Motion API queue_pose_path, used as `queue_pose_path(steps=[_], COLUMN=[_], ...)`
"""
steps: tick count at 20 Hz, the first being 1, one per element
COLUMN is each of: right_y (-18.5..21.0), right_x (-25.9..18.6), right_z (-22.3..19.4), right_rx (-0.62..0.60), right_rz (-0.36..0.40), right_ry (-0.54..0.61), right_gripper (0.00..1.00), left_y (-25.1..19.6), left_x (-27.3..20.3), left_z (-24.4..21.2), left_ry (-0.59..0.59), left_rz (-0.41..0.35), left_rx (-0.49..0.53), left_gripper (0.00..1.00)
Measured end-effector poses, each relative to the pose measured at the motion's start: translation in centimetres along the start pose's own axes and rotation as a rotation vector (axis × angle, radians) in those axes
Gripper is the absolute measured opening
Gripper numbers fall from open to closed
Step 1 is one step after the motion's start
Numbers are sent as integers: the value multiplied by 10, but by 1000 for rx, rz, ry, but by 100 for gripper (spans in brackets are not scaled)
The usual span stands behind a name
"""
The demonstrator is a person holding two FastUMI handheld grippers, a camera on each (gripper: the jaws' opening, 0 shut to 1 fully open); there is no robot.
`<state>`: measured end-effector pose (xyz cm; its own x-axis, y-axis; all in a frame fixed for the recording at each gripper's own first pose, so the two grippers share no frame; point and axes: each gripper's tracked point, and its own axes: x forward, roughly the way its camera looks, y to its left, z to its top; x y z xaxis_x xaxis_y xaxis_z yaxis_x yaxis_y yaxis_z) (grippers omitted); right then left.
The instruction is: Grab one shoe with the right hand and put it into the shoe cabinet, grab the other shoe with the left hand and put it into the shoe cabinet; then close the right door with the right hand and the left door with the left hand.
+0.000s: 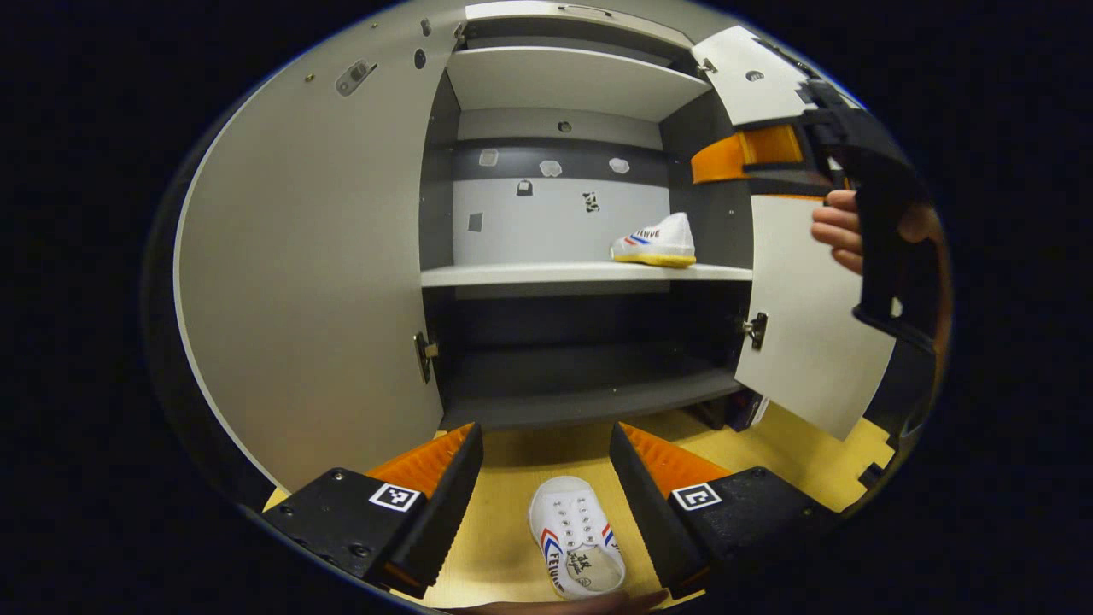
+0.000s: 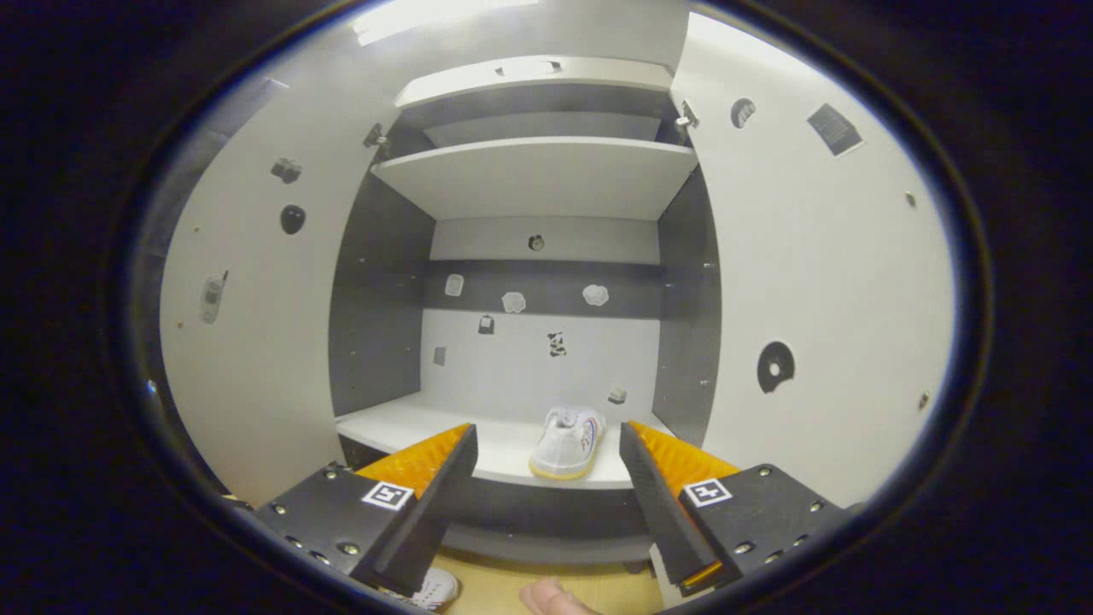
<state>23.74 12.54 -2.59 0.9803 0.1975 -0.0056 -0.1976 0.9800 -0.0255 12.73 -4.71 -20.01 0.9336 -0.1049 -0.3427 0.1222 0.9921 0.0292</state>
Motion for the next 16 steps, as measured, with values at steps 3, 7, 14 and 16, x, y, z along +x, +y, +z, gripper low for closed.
queue_pose_path(steps=[3, 7, 14, 16], right_y=[-10, -15, -53, -69], right_x=[-47, -105, -150, -154], right_z=[-2, -4, -8, -15], right_rx=[23, 72, 203, 205], right_rz=[-35, -26, -85, -126], right_ry=[-54, -111, -182, -174], right_gripper=[98, 98, 98, 97], left_y=[0, 12, 8, 6], left_x=[3, 12, 27, 29], left_z=[-48, -98, -165, -178], left_ry=[45, 89, 300, 348], left_rz=[18, 57, 31, 30], left_rx=[4, -5, -42, -40], left_gripper=[92, 92, 93, 93])
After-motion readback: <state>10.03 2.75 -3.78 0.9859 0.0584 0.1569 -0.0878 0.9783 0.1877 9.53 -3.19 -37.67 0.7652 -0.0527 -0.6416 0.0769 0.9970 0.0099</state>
